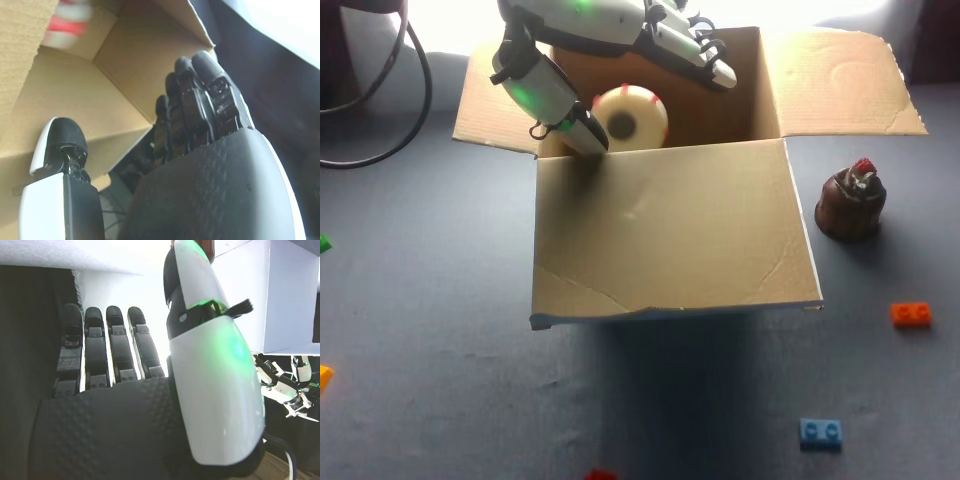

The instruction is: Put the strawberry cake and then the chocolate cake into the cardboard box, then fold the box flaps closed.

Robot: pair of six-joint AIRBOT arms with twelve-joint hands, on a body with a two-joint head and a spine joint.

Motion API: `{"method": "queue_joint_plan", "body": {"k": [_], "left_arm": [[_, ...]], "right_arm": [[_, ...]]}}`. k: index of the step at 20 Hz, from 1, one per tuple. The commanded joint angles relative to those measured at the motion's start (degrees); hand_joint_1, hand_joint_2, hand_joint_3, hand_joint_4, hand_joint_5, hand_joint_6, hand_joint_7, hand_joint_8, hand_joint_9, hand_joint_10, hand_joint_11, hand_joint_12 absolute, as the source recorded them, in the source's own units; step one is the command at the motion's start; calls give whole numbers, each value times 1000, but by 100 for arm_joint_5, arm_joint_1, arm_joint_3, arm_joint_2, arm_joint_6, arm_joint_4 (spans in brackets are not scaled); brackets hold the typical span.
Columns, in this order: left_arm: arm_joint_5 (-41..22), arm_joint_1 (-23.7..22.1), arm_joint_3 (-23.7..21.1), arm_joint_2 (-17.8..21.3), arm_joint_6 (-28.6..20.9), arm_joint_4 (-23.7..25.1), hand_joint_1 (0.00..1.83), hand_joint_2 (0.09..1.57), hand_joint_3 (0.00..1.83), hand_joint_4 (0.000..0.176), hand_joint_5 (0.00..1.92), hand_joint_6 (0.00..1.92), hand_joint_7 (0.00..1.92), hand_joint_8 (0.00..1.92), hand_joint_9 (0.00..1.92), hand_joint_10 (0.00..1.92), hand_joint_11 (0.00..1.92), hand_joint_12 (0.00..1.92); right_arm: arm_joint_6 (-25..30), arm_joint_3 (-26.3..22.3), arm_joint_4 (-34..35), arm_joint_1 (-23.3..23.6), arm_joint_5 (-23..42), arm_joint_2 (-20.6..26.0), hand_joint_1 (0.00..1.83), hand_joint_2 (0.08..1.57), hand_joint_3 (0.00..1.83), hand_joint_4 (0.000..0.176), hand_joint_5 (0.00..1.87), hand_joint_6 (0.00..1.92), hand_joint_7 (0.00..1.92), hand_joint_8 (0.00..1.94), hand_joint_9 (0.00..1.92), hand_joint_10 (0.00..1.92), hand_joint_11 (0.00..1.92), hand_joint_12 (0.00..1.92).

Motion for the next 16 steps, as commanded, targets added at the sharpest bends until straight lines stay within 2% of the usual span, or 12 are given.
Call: {"method": "queue_joint_plan", "body": {"k": [1,3,6,7,11,14,16], "left_arm": [[-149,-39,-8,81,-61,-442,455,866,0,69,159,1,270,0,349,29,0,1192],[-129,-114,36,104,-10,-442,460,875,0,69,158,4,264,4,356,23,0,1195],[-38,-239,138,156,123,-440,483,892,0,60,230,21,353,19,434,39,0,1283],[-12,-305,247,158,136,-440,497,911,6,53,266,24,385,18,479,47,0,1327],[27,-490,531,198,135,-405,537,924,5,46,292,13,400,5,509,41,46,1306],[2,-547,667,319,133,-325,539,936,9,47,288,9,401,4,500,34,51,1300],[-23,-557,794,422,117,-266,544,934,6,49,295,9,402,4,501,30,26,1290]], "right_arm": [[66,39,-63,1,530,68,987,1101,9,0,167,2,152,3,154,1,0,578],[270,52,-64,10,484,53,976,1109,13,0,154,1,140,0,151,0,0,575],[483,128,-65,75,294,-51,994,1103,8,0,165,5,148,1,153,0,0,602],[670,166,-65,108,196,-81,978,1106,9,0,158,1,146,0,154,2,0,603],[1440,390,-75,229,131,-254,972,1093,3,0,153,1,149,0,153,2,0,606],[2082,693,-75,295,-119,-458,1003,1073,0,0,116,0,137,0,155,2,0,539],[2395,865,-75,333,-207,-590,1123,1021,0,0,69,0,107,0,115,0,0,356]]}}
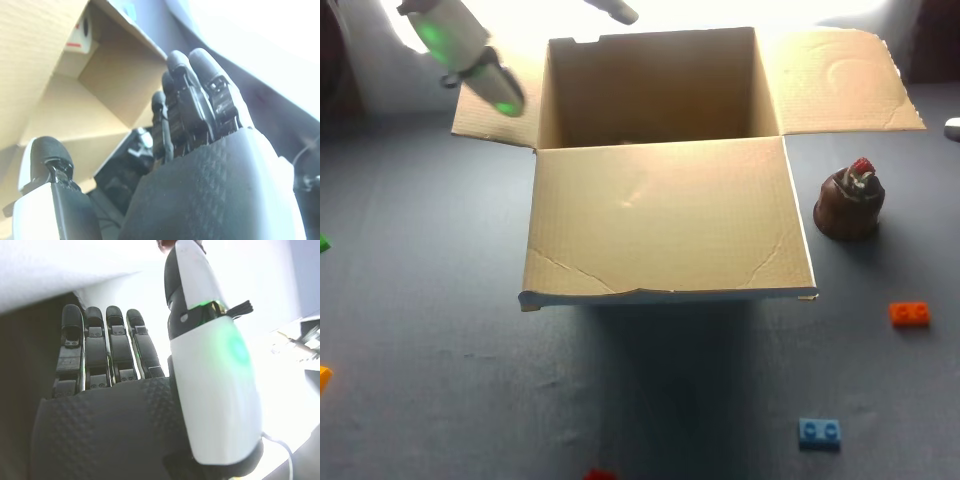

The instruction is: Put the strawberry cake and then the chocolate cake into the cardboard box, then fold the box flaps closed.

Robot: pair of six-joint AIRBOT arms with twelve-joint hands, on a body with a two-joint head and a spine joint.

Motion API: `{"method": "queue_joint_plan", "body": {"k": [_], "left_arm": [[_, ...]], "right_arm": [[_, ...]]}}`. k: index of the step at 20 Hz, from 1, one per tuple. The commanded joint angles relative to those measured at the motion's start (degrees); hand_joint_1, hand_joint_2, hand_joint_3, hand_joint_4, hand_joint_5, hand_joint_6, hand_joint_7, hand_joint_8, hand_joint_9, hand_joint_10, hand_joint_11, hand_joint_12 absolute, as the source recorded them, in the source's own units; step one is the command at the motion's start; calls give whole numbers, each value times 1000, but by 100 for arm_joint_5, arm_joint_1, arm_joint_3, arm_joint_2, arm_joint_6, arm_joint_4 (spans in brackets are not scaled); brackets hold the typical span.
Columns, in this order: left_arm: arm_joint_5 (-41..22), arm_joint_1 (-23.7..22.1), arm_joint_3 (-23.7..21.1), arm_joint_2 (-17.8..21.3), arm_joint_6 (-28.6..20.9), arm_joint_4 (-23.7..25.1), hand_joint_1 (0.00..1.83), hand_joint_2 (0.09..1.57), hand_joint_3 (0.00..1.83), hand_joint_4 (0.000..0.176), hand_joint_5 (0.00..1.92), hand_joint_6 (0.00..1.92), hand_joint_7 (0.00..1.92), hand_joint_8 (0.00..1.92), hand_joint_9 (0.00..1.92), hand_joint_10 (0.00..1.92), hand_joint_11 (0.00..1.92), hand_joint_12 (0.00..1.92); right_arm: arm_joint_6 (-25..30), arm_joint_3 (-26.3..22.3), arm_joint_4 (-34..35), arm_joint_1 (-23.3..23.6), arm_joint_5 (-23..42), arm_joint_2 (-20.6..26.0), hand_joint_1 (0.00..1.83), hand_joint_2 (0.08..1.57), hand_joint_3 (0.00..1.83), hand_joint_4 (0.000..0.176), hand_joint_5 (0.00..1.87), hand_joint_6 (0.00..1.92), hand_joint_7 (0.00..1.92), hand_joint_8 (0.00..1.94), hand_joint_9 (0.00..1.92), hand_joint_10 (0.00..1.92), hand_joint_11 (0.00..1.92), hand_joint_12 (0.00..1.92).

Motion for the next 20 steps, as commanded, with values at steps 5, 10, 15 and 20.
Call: {"method": "queue_joint_plan", "body": {"k": [5,10,15,20], "left_arm": [[58,-86,168,409,-92,-266,554,935,2,44,293,5,400,1,516,23,50,1257],[-17,-47,287,826,-186,-90,524,943,4,52,302,14,382,3,499,5,49,1243],[-94,223,627,1036,-218,-86,530,944,1,55,296,2,375,0,503,4,62,1218],[-98,735,247,1373,-257,-259,539,951,3,55,296,3,367,2,495,2,50,1218]], "right_arm": [[175,395,-44,170,434,-294,1167,1013,0,0,59,2,109,2,116,8,0,220],[96,746,-43,244,625,-837,1125,1031,0,0,47,3,119,6,126,3,0,270],[-20,1113,-44,273,816,-1373,1143,1013,0,0,59,4,109,2,132,4,0,387],[-103,1310,-373,284,959,-1717,1128,1022,0,0,45,1,104,4,133,7,0,440]]}}
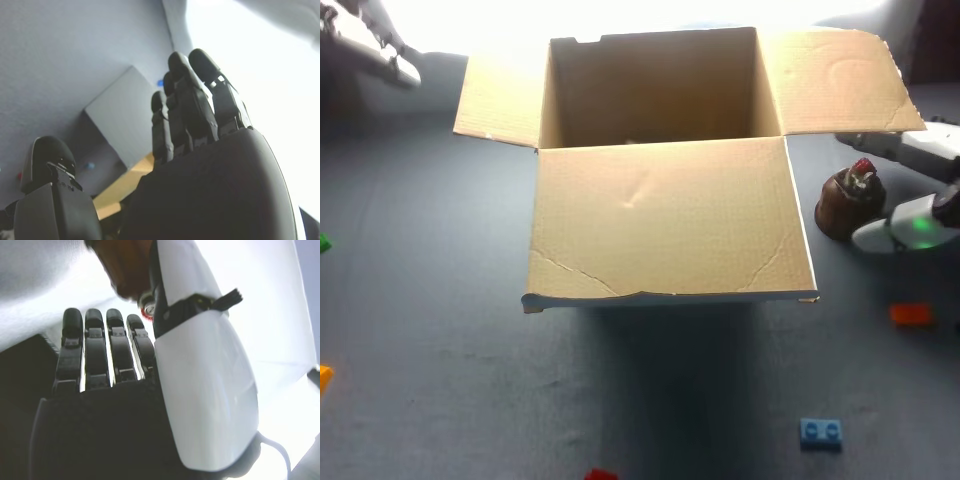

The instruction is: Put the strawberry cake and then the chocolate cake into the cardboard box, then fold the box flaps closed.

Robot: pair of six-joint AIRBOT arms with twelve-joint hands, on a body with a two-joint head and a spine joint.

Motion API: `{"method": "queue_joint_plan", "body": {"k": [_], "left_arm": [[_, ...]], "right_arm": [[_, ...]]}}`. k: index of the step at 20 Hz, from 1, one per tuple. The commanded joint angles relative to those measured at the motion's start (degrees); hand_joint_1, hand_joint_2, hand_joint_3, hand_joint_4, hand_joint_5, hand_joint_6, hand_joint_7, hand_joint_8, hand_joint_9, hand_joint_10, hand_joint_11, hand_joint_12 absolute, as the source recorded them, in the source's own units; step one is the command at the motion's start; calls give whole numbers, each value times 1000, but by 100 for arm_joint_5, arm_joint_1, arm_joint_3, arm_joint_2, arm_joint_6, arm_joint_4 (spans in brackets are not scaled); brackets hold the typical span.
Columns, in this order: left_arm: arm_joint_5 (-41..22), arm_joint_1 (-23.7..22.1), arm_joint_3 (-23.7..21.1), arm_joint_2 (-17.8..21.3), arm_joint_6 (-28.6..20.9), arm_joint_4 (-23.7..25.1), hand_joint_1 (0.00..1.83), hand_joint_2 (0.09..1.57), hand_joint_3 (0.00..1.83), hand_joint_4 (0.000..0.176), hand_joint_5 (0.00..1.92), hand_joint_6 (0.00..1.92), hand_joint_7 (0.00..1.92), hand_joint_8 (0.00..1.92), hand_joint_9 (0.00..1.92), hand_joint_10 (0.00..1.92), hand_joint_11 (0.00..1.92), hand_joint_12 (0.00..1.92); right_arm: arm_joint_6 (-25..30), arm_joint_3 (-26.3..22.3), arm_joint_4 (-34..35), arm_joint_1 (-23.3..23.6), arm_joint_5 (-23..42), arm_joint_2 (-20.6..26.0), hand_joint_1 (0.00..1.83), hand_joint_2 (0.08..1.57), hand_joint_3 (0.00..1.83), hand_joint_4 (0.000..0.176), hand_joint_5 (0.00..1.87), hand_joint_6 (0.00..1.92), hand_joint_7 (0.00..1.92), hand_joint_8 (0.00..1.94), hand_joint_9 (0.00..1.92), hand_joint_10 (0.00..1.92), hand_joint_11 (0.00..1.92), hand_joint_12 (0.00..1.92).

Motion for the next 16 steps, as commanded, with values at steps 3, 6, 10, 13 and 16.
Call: {"method": "queue_joint_plan", "body": {"k": [3,6,10,13,16], "left_arm": [[140,358,-459,313,-5,-627,528,951,2,53,292,0,370,2,501,3,57,1223],[150,756,-893,557,-5,-1054,553,939,0,54,298,3,379,4,509,6,58,1221],[177,1153,-1235,783,-5,-1418,561,945,0,53,287,0,372,0,502,2,29,1236],[226,1371,-1296,860,50,-1727,564,935,0,51,283,1,380,0,510,3,24,1275],[233,1459,-1357,909,86,-1923,583,943,0,48,285,6,367,2,502,4,24,1267]], "right_arm": [[-24,118,-88,66,634,-61,1137,1016,0,1,32,0,100,1,128,5,0,447],[-72,147,-133,39,676,-101,1138,1012,0,0,41,4,105,4,135,7,0,453],[-72,200,-234,-49,718,-100,1110,1022,1,1,20,0,108,1,130,2,0,459],[-72,215,-235,-54,718,-100,1136,1028,2,0,6,2,98,0,120,1,0,352],[-72,215,-235,-62,723,-101,1112,1037,5,0,34,11,95,0,108,0,0,296]]}}
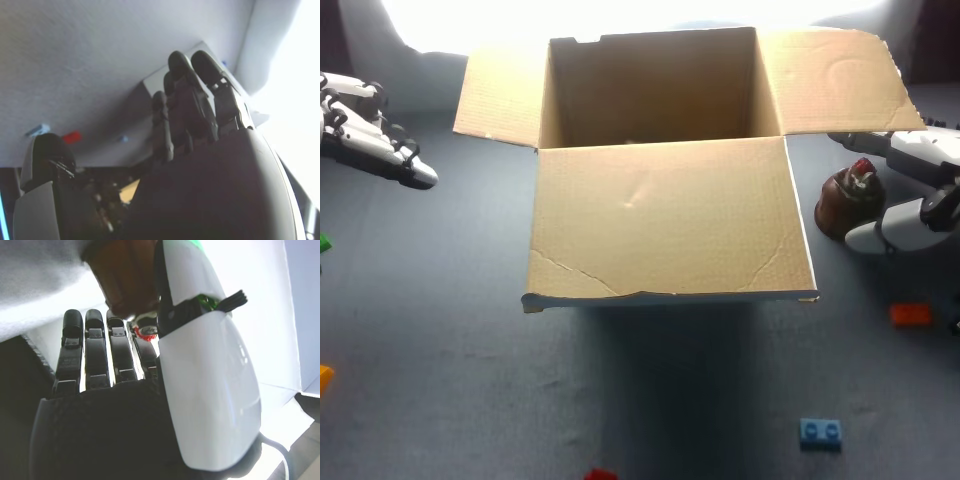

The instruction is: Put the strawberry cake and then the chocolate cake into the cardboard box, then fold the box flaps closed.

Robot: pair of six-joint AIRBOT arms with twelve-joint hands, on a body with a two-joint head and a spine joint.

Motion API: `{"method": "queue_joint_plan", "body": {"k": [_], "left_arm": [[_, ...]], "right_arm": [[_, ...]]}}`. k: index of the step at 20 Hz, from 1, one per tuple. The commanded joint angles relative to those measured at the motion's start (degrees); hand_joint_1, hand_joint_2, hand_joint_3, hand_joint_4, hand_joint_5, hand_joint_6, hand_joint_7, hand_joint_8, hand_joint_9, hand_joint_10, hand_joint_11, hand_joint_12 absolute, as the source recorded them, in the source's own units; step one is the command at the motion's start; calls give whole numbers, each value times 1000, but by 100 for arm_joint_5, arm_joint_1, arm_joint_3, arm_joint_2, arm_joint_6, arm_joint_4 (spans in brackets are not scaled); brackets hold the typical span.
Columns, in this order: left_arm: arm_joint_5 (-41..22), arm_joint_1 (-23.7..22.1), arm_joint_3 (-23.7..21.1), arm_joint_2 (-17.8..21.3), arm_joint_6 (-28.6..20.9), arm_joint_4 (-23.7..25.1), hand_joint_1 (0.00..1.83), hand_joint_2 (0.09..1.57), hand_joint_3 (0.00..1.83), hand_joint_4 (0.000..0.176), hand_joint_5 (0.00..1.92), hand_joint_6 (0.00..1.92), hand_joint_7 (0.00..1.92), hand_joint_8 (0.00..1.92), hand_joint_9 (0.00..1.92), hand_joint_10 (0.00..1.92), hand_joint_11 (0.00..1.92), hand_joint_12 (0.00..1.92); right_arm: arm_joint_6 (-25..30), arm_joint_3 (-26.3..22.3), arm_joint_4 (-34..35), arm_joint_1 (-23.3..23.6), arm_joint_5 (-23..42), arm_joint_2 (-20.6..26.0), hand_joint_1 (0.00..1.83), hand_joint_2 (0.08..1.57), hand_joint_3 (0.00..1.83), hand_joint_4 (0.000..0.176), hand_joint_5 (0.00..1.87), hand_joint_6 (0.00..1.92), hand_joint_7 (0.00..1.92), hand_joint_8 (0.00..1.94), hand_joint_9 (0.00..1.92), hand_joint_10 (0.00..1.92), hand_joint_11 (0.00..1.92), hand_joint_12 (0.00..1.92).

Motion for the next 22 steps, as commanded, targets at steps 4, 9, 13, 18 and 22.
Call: {"method": "queue_joint_plan", "body": {"k": [4,9,13,18,22], "left_arm": [[-84,74,6,36,161,-359,592,946,1,45,292,7,370,3,500,2,24,1263],[-511,223,68,-34,574,-465,595,950,3,47,285,3,373,3,502,2,41,1267],[-927,326,201,-122,663,-850,581,952,2,48,290,3,386,5,515,7,62,1262],[-1029,393,78,-159,663,-1042,566,950,1,46,276,0,373,0,513,5,54,1259],[-1071,402,38,-159,661,-1069,567,957,3,47,283,3,386,5,518,6,52,1260]], "right_arm": [[18,29,-68,-5,567,62,1100,1043,3,0,30,3,102,0,106,0,0,275],[17,29,-74,-26,583,52,1093,1048,4,0,39,3,113,2,106,1,0,305],[17,29,-117,-61,613,48,1107,1052,4,0,78,11,149,6,134,8,0,321],[19,42,-179,-95,670,46,1102,1068,6,0,299,62,372,35,328,58,0,859],[21,49,-179,-95,686,48,1192,1088,1,0,674,139,759,76,607,561,142,1543]]}}
